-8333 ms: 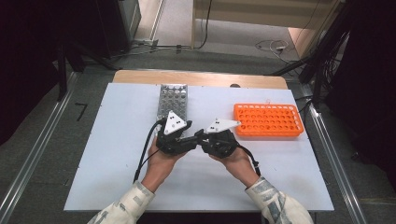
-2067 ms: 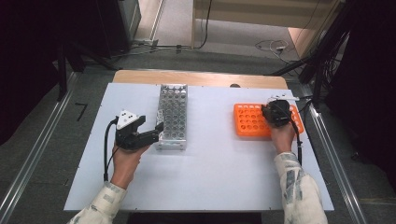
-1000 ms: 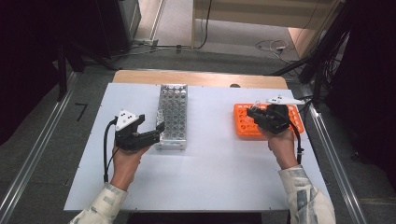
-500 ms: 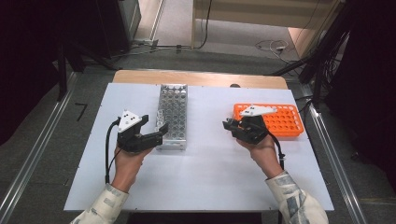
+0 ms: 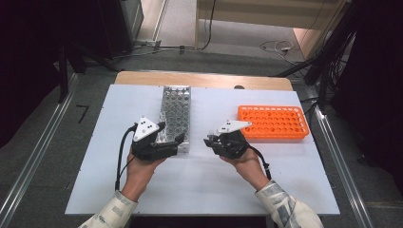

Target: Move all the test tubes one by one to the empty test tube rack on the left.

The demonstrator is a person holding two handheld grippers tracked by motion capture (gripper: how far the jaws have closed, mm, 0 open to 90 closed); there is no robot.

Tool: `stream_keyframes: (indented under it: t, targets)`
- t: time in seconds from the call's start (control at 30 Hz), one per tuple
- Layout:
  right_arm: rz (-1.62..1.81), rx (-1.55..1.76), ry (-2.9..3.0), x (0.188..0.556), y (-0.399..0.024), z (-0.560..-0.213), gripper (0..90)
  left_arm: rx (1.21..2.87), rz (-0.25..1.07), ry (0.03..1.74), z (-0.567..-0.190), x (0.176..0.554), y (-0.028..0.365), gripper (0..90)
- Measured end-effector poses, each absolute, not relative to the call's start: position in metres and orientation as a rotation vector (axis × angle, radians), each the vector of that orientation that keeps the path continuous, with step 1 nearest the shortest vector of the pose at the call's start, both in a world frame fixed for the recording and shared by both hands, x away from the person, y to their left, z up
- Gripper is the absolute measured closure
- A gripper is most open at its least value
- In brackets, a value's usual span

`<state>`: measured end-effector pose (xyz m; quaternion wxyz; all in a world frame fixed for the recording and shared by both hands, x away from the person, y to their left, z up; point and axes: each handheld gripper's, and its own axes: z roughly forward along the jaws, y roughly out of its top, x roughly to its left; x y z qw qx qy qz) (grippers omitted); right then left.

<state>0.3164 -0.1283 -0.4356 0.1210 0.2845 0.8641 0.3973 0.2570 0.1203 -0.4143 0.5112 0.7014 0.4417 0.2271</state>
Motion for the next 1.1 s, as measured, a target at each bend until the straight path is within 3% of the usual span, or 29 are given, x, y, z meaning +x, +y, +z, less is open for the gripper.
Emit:
stream_keyframes:
  t: [0.3, 0.5, 0.77, 1.1]
  targets:
    - [1.164, 0.746, 2.579, 0.303, -0.109, -0.441, 72.9, 1.769, 0.478, 0.966, -0.421, 0.253, 0.094, 32.0]
    - [1.177, 0.719, 2.6, 0.298, -0.102, -0.442, 72.8, 1.788, 0.439, 0.912, -0.424, 0.252, 0.087, 50.0]
    - [1.193, 0.716, 2.613, 0.294, -0.098, -0.441, 72.8, 1.805, 0.426, 0.886, -0.427, 0.253, 0.082, 66.8]
    - [1.2, 0.717, 2.614, 0.295, -0.099, -0.44, 72.8, 1.823, 0.427, 0.863, -0.428, 0.254, 0.079, 75.1]
